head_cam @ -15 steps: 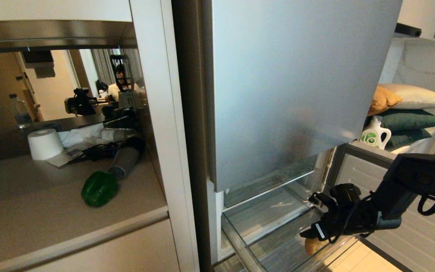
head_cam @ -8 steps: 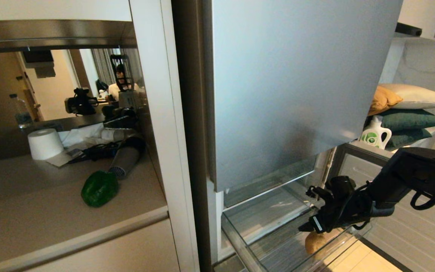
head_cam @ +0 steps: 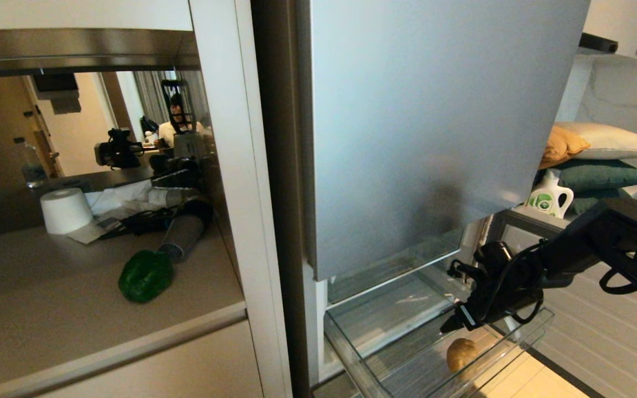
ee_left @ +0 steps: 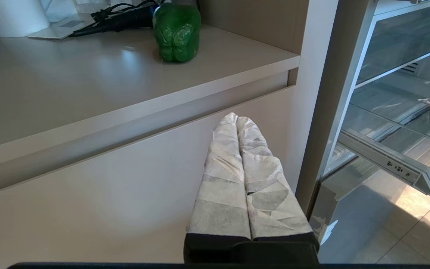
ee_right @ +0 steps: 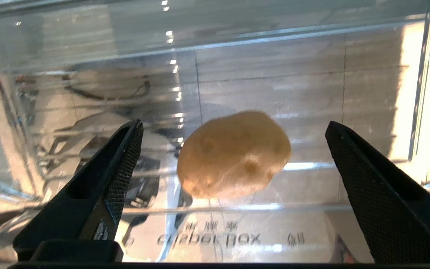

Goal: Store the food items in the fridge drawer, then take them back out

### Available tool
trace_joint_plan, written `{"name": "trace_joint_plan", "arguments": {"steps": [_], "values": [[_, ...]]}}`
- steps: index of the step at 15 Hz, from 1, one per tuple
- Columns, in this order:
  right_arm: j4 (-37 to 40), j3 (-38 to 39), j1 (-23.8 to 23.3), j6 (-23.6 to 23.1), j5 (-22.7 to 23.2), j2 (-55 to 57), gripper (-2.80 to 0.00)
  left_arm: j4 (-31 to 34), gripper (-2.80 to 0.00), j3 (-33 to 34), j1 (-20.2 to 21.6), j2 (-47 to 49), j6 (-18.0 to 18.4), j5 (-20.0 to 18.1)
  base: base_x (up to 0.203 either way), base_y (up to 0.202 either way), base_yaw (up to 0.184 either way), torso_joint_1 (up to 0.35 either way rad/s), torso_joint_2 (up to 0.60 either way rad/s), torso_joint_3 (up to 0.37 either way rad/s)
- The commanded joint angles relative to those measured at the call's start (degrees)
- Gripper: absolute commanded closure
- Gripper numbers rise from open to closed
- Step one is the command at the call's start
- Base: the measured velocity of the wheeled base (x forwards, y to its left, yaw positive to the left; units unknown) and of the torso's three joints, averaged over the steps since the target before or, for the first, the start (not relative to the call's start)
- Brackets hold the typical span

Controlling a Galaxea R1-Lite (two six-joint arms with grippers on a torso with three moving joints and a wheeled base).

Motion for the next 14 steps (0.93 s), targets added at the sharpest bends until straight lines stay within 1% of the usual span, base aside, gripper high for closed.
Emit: {"name": "trace_joint_plan", "arguments": {"steps": [1, 4, 9, 11, 14], "values": [[0.7, -0.3, 0.0, 0.2, 0.1, -0.8, -2.80, 0.0, 0.00, 0.0, 0.0, 0.0, 0.0, 0.0, 0.000, 0.000, 0.000, 0.000, 0.00, 0.000], [0.6, 0.8, -0.5, 0.5, 0.3, -0.7, -2.80, 0.0, 0.00, 0.0, 0.0, 0.0, 0.0, 0.0, 0.000, 0.000, 0.000, 0.000, 0.00, 0.000], [0.6, 0.9, -3.4, 1.1, 0.2, 0.0, -2.80, 0.0, 0.00, 0.0, 0.0, 0.0, 0.0, 0.0, 0.000, 0.000, 0.000, 0.000, 0.00, 0.000], [0.6, 0.7, -3.4, 1.1, 0.2, 0.4, -2.80, 0.0, 0.00, 0.0, 0.0, 0.0, 0.0, 0.0, 0.000, 0.000, 0.000, 0.000, 0.00, 0.000], [0.7, -1.5, -3.1, 0.9, 0.0, 2.3, -2.80, -0.1, 0.00, 0.0, 0.0, 0.0, 0.0, 0.0, 0.000, 0.000, 0.000, 0.000, 0.00, 0.000]]}}
